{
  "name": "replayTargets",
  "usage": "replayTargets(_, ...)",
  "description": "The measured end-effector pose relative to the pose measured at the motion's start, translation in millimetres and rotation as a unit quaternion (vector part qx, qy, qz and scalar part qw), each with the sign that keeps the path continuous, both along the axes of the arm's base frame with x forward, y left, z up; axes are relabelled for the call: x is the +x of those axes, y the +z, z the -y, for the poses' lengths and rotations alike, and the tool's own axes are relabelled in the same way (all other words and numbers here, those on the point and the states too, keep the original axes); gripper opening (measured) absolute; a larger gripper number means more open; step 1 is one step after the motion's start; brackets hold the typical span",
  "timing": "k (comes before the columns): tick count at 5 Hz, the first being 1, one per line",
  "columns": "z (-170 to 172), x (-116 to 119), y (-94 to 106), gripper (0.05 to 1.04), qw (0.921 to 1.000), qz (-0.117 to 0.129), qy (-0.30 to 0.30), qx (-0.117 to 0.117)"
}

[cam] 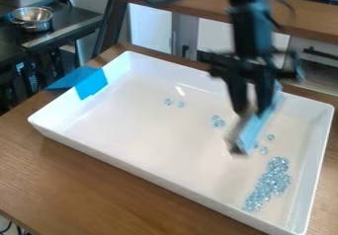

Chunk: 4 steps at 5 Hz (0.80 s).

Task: Sweep into pile

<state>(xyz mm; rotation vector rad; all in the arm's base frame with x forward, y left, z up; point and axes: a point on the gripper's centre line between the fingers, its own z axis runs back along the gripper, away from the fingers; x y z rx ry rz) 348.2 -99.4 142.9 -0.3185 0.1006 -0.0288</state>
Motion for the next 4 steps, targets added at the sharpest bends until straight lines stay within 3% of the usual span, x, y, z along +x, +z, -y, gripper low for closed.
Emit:
replayTargets(1, -42, 8, 30.3, 0.328, 0.9994, -0.003, 0.019, -0.029)
replayTargets(2, -74, 15, 51.4, 0.328, 0.9995, 0.015, 0.011, -0.026)
replayTargets(3, -123, 29, 33.5, 0.328, 0.9993, 0.017, 0.033, 0.008)
replayTargets(4, -161, 41, 10.2, 0.328, 0.9963, 0.039, 0.052, 0.056)
